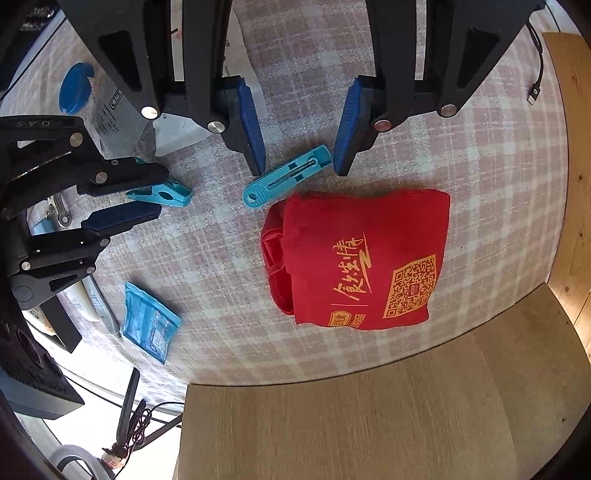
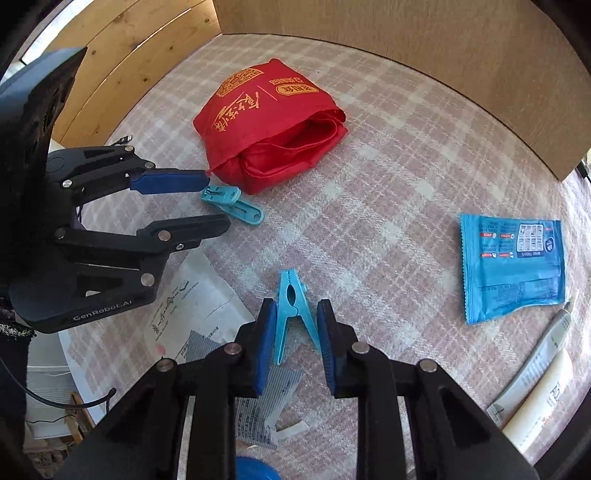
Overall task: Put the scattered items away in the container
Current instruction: 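Grasp a teal clothespin with the left gripper while the right grasps another, then carry both clothespins over the black tray and open both grippers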
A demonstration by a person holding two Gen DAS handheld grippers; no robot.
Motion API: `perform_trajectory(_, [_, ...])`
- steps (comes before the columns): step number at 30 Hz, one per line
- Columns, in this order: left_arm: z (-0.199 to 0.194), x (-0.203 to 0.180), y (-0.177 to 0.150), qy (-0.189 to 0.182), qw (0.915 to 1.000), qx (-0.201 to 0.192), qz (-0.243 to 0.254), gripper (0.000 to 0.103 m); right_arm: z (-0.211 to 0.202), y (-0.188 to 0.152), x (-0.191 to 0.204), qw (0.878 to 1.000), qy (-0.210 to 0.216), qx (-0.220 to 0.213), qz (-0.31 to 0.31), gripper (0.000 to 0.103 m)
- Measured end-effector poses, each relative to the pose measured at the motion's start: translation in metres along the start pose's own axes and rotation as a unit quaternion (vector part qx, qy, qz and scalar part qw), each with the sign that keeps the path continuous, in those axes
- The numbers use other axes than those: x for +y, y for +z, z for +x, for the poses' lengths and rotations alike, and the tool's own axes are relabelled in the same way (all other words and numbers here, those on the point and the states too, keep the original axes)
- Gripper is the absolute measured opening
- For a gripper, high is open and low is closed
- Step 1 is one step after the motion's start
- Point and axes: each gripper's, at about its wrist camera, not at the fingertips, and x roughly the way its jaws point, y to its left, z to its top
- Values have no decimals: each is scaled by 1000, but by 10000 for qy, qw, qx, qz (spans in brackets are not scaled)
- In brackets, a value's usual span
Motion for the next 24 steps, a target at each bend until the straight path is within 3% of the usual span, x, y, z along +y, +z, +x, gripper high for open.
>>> perform_trajectory(3, [5, -5, -1, -17, 9999, 76, 135, 15, -10, -4, -11, 9998, 78, -98, 168, 22])
perform_trajectory(8, [2, -7, -2, -110, 9997, 65, 229, 12, -26, -12, -16, 9990, 117, -281, 325, 22])
perform_trajectory(15, [-14, -12, -5, -255, 9997, -68, 0, 11, -36, -25, -19, 9976, 204, -448, 490, 22])
perform_trajectory(24, [-52, -44, -8, -490, 9980, -409, 26, 11, -70, -51, -26, 9926, 303, -876, 785, 22])
